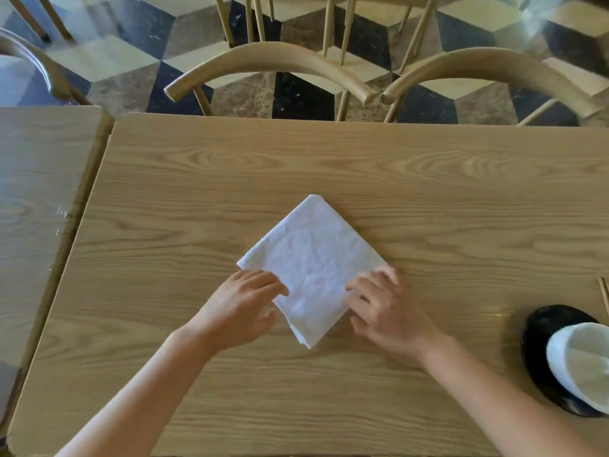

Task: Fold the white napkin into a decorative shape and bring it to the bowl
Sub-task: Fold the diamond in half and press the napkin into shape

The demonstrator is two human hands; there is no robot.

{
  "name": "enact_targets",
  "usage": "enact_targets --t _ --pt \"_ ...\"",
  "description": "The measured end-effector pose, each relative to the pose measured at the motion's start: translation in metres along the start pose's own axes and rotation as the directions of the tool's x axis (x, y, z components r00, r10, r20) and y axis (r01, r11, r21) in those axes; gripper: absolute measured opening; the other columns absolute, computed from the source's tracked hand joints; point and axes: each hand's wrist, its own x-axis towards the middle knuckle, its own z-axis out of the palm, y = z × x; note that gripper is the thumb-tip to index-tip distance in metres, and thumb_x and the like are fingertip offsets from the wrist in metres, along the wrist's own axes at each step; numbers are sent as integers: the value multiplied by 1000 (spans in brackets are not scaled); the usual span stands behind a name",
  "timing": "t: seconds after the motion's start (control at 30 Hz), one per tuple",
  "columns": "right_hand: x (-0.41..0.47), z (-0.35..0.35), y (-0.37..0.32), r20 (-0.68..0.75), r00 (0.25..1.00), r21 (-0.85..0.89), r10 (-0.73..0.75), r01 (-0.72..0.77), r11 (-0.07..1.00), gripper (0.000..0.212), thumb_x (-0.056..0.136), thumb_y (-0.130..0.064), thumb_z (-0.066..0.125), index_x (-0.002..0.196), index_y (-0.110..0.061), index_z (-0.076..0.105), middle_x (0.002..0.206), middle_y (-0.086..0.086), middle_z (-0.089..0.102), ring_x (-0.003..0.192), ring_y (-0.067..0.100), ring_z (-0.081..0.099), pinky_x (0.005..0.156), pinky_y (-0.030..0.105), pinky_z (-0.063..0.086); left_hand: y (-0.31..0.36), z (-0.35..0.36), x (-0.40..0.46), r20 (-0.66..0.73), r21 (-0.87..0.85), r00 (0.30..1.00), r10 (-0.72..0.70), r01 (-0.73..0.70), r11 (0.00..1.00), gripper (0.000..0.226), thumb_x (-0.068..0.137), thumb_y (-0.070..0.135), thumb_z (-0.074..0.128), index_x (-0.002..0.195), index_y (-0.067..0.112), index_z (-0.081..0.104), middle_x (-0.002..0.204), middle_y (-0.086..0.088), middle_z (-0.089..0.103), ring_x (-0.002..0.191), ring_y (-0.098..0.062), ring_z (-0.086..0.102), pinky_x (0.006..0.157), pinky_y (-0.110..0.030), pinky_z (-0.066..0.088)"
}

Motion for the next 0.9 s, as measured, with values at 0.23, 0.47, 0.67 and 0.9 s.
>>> enact_targets --t 0.23,0.47,0.67,0.9 --pt "0 27 -7 71 960 81 272 -277 957 53 88 -35 44 139 -21 38 149 12 31 140 29 21 110 50 15 2 29 17 -192 93 981 -6 24 995 41 93 30 43 126 12 58 135 -8 53 126 -23 47 107 -41 31" --pt "18 67 -7 235 897 -36 376 -378 925 69 86 -57 39 146 -30 18 156 6 15 144 26 3 113 52 6 1 82 26 80 276 974 -211 182 944 94 69 78 42 148 29 24 156 -7 18 144 -25 13 108 -65 11" --pt "-2 67 -18 217 907 -38 361 -362 931 70 86 -58 39 147 -31 18 156 5 15 144 27 5 113 52 4 19 91 8 20 266 973 -228 215 940 96 66 77 46 147 31 26 157 -6 17 144 -25 13 108 -67 9" --pt "-24 64 -37 261 893 -51 368 -368 929 69 87 -58 37 147 -32 17 156 5 13 144 27 3 113 54 6 37 98 -14 20 223 972 -234 224 949 90 67 74 48 145 32 30 155 -7 21 144 -26 15 107 -68 10"
